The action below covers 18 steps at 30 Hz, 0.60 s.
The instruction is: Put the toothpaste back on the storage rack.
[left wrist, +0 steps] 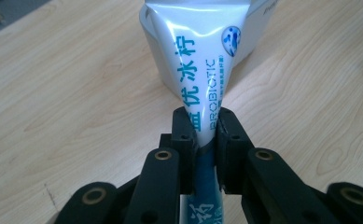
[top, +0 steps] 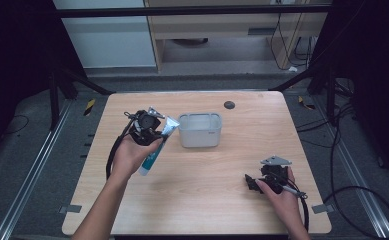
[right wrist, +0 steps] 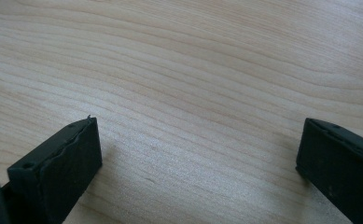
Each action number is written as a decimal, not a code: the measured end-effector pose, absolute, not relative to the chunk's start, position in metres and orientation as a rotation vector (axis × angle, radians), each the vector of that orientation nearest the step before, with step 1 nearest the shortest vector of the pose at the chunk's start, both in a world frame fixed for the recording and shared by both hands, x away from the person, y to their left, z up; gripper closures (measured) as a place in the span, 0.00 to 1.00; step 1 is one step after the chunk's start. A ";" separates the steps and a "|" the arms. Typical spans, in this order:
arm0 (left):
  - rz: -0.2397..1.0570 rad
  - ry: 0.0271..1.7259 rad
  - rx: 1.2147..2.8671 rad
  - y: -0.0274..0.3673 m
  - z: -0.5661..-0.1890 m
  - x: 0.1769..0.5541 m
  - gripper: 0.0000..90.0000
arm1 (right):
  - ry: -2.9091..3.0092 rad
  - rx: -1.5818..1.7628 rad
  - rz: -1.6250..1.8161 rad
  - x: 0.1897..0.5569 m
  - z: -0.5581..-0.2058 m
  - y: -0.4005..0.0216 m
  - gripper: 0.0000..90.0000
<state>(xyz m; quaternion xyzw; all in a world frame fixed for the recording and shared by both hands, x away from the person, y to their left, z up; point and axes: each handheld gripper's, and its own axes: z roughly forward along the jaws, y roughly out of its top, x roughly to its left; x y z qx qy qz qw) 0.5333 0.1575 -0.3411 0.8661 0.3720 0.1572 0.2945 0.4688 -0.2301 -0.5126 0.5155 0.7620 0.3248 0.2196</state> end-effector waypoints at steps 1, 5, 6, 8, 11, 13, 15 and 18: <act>0.419 0.990 2.305 0.158 -0.341 0.533 0.88 | 2.108 1.426 0.899 0.469 -0.513 -0.230 0.00; 0.428 0.967 2.276 0.149 -0.336 0.530 0.88 | 2.108 1.426 0.899 0.469 -0.513 -0.230 0.00; 0.429 0.963 2.275 0.148 -0.336 0.530 0.88 | 2.108 1.424 0.898 0.469 -0.513 -0.230 0.00; 0.430 0.960 2.275 0.144 -0.335 0.530 0.88 | 2.107 1.421 0.896 0.469 -0.513 -0.230 0.00; 0.431 0.954 2.269 0.140 -0.335 0.529 0.88 | 2.108 1.423 0.897 0.469 -0.513 -0.230 0.00; 0.433 0.948 2.262 0.137 -0.334 0.527 0.88 | 2.108 1.425 0.898 0.469 -0.513 -0.230 0.00; 0.433 0.941 2.259 0.134 -0.333 0.525 0.88 | 2.107 1.424 0.899 0.469 -0.513 -0.230 0.00; 0.439 0.929 2.258 0.129 -0.331 0.523 0.88 | 2.107 1.428 0.900 0.469 -0.513 -0.230 0.00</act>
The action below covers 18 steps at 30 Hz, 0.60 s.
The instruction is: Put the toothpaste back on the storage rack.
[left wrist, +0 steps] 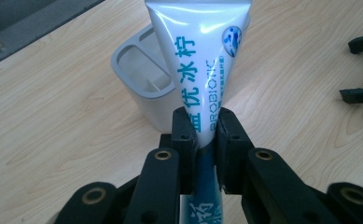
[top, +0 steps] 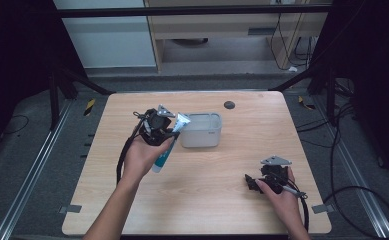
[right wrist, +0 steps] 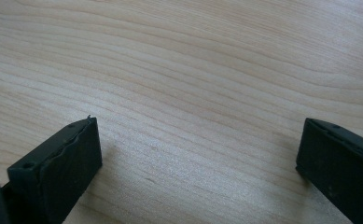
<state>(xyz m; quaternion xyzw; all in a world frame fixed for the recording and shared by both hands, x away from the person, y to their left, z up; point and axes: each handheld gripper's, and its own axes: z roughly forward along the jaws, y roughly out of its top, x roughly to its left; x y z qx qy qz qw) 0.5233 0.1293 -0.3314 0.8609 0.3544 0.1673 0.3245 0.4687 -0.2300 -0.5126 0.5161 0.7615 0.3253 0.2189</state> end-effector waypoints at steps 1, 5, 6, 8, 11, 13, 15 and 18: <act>0.440 0.924 2.252 0.125 -0.330 0.521 0.88 | 2.108 1.426 0.898 0.469 -0.513 -0.230 0.00; 0.442 0.912 2.248 0.114 -0.329 0.518 0.88 | 2.108 1.422 0.896 0.469 -0.513 -0.230 0.00; 0.440 0.909 2.247 0.112 -0.329 0.518 0.88 | 2.108 1.426 0.898 0.469 -0.513 -0.230 0.00; 0.439 0.907 2.239 0.108 -0.328 0.518 0.88 | 2.107 1.427 0.901 0.469 -0.513 -0.230 0.00; 0.446 0.900 2.229 0.104 -0.327 0.518 0.88 | 2.107 1.426 0.900 0.469 -0.513 -0.230 0.00; 0.448 0.896 2.225 0.101 -0.325 0.517 0.88 | 2.108 1.424 0.898 0.469 -0.513 -0.230 0.00; 0.450 0.893 2.223 0.099 -0.324 0.517 0.88 | 2.107 1.420 0.894 0.469 -0.513 -0.230 0.00; 0.464 0.876 2.214 0.093 -0.318 0.515 0.88 | 2.107 1.422 0.896 0.469 -0.513 -0.230 0.00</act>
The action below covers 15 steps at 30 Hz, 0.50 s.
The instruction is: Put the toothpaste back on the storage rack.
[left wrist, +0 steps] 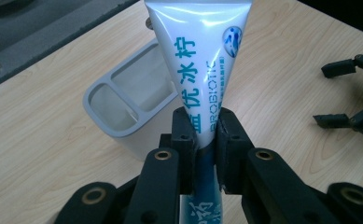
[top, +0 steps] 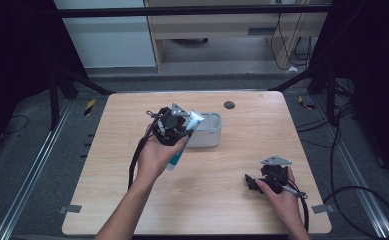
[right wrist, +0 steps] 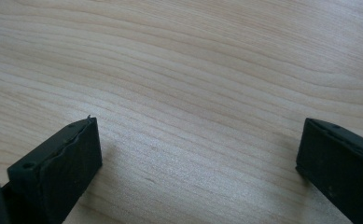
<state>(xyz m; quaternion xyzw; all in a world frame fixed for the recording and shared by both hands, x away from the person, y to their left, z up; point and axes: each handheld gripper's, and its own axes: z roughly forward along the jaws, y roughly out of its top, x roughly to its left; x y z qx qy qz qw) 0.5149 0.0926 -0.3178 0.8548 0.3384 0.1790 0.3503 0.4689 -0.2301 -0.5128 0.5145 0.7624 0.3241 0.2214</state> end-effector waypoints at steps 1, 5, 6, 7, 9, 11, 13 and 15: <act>0.464 0.874 2.211 0.091 -0.316 0.515 0.88 | 2.104 1.424 0.899 0.469 -0.513 -0.230 0.00; 0.478 0.860 2.206 0.082 -0.311 0.515 0.88 | 2.109 1.422 0.895 0.469 -0.513 -0.230 0.00; 0.478 0.860 2.203 0.080 -0.309 0.516 0.88 | 2.110 1.419 0.894 0.469 -0.513 -0.230 0.00; 0.480 0.859 2.201 0.078 -0.308 0.517 0.88 | 2.106 1.424 0.898 0.469 -0.513 -0.230 0.00; 0.485 0.859 2.191 0.073 -0.305 0.519 0.88 | 2.110 1.419 0.895 0.469 -0.513 -0.230 0.00; 0.492 0.852 2.191 0.069 -0.301 0.521 0.88 | 2.111 1.419 0.895 0.469 -0.513 -0.230 0.00; 0.494 0.846 2.191 0.064 -0.297 0.522 0.88 | 2.110 1.420 0.895 0.469 -0.513 -0.230 0.00; 0.489 0.841 2.187 0.060 -0.294 0.524 0.88 | 2.106 1.427 0.900 0.469 -0.513 -0.230 0.00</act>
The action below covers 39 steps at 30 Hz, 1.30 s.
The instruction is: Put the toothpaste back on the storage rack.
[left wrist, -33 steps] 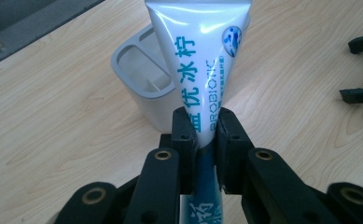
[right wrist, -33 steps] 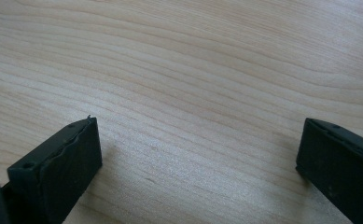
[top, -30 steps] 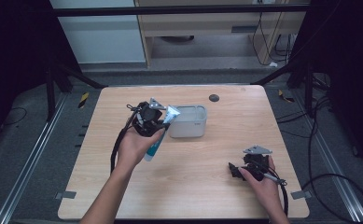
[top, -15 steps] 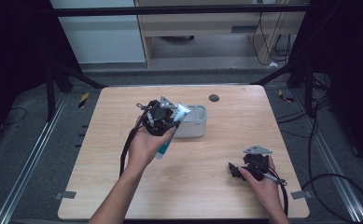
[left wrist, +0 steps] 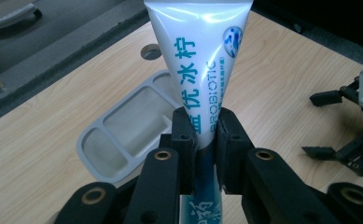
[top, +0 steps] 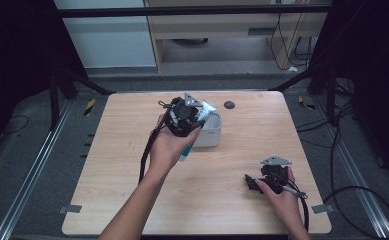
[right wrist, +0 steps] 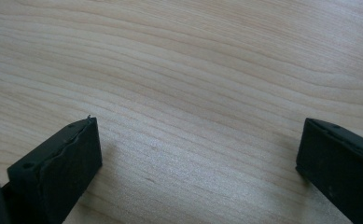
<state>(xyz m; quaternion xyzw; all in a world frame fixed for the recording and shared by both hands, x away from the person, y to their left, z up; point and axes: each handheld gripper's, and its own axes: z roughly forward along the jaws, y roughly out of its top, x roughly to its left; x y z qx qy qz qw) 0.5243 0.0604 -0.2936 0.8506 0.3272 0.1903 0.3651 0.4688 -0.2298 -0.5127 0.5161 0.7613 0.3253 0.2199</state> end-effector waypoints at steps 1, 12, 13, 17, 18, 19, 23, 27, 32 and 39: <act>0.486 0.840 2.184 0.059 -0.292 0.526 0.88 | 2.102 1.424 0.898 0.469 -0.513 -0.230 0.00; 0.520 0.843 2.146 0.049 -0.274 0.540 0.88 | 2.104 1.428 0.898 0.469 -0.513 -0.230 0.00; 0.527 0.844 2.140 0.048 -0.272 0.541 0.88 | 2.104 1.428 0.898 0.469 -0.513 -0.230 0.00; 0.545 0.848 2.130 0.047 -0.266 0.545 0.88 | 2.106 1.423 0.895 0.469 -0.513 -0.230 0.00; 0.548 0.849 2.128 0.047 -0.265 0.546 0.88 | 2.105 1.426 0.898 0.469 -0.513 -0.230 0.00; 0.549 0.850 2.120 0.046 -0.264 0.547 0.88 | 2.104 1.426 0.898 0.469 -0.513 -0.230 0.00; 0.557 0.842 2.116 0.044 -0.258 0.549 0.88 | 2.105 1.421 0.894 0.469 -0.513 -0.230 0.00; 0.567 0.845 2.112 0.041 -0.254 0.554 0.88 | 2.103 1.424 0.896 0.469 -0.513 -0.230 0.00; 0.575 0.839 2.104 0.040 -0.251 0.557 0.88 | 2.104 1.425 0.897 0.469 -0.513 -0.230 0.00; 0.594 0.845 2.104 0.039 -0.252 0.566 0.88 | 2.106 1.422 0.895 0.469 -0.513 -0.230 0.00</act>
